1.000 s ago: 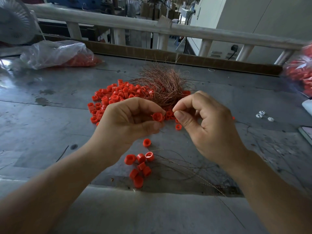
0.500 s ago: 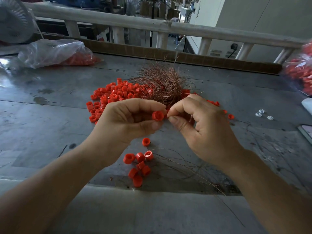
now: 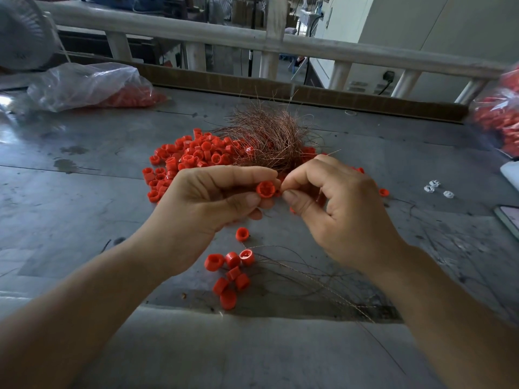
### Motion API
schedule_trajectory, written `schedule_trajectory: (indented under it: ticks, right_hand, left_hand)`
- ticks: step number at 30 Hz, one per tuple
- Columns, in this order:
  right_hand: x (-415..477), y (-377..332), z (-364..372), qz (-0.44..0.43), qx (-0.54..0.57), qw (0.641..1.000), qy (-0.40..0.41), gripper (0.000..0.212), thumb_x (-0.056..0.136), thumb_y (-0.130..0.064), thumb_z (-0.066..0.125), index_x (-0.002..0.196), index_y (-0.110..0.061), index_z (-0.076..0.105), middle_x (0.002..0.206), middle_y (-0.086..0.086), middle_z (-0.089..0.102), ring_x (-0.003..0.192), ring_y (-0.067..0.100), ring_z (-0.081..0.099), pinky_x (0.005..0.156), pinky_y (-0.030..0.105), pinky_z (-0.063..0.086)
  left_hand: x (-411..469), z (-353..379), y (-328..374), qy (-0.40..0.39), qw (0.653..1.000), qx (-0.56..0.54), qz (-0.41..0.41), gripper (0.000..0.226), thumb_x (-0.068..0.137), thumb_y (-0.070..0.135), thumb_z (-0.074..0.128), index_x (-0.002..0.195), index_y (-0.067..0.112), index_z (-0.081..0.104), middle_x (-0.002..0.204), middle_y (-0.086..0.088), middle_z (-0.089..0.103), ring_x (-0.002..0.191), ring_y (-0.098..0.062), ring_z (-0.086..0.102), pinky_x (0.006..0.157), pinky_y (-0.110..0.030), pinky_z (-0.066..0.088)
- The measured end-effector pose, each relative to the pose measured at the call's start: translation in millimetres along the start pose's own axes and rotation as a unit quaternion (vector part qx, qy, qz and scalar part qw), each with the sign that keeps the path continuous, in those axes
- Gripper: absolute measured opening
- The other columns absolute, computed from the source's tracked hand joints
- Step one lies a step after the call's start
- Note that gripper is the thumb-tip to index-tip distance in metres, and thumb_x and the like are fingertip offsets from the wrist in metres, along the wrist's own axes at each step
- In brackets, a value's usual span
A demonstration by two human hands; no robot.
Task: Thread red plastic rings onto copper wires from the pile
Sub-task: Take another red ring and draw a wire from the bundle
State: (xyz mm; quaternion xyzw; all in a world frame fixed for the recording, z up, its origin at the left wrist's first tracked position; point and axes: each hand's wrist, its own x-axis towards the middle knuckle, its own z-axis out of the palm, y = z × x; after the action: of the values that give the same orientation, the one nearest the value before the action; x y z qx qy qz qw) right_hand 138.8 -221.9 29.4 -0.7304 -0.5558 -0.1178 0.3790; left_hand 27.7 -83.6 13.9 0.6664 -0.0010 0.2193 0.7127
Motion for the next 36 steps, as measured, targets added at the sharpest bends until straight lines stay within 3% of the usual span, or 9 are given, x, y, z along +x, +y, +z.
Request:
schedule_trajectory:
  ticks: [9,16,19,29,36]
  right_hand:
    - [0.1,-1.6,-1.9,-0.001,0.021,1.0,0.009,0.005,0.08,-0.011,0.059,0.078,-0.009,0.063,0.072,-0.018,0.048,0.067,-0.003,0.047,0.063,0.004,0.034]
    - [0.8,-0.8,-3.3,-0.011,0.021,0.999,0.041,0.003,0.079,-0.008,0.06,0.078,-0.008,0.063,0.072,-0.012,0.05,0.068,-0.002,0.048,0.063,0.005,0.036]
    - [0.2,-1.4,-2.5,-0.008,0.03,0.999,0.027,0.004,0.08,-0.009,0.06,0.077,-0.01,0.062,0.071,-0.012,0.051,0.067,-0.002,0.048,0.063,0.005,0.035]
    - [0.1,-3.6,-1.3,0.001,0.033,0.999,0.006,0.006,0.079,-0.01,0.06,0.076,-0.008,0.063,0.071,-0.006,0.056,0.065,0.001,0.049,0.062,0.006,0.036]
    - [-1.0,-4.1,-0.5,0.008,0.031,0.999,0.005,0.006,0.079,-0.011,0.059,0.076,-0.008,0.064,0.071,-0.007,0.055,0.065,0.006,0.05,0.062,0.007,0.036]
  left_hand:
    - [0.3,-2.5,-1.0,0.005,1.0,0.008,-0.003,0.032,0.059,0.021,0.068,0.09,0.029,0.075,0.084,0.0,0.074,0.076,-0.014,0.068,0.072,-0.021,0.055]
    - [0.9,-2.8,-1.3,0.007,1.0,-0.003,-0.003,0.032,0.06,0.015,0.067,0.089,0.027,0.075,0.084,-0.001,0.074,0.076,-0.013,0.069,0.071,-0.02,0.054]
    - [0.5,-2.4,-1.7,0.005,1.0,-0.003,-0.003,0.033,0.057,0.02,0.069,0.089,0.028,0.075,0.083,0.0,0.074,0.076,-0.013,0.069,0.07,-0.019,0.054]
    - [0.5,0.4,-0.5,-0.018,1.0,-0.013,0.008,0.033,0.061,0.012,0.077,0.091,0.026,0.074,0.086,0.002,0.074,0.083,-0.012,0.069,0.07,-0.017,0.052]
    - [0.0,-0.3,0.2,-0.02,1.0,-0.02,0.004,0.032,0.063,0.012,0.069,0.092,0.025,0.074,0.087,0.001,0.074,0.082,-0.012,0.069,0.07,-0.017,0.053]
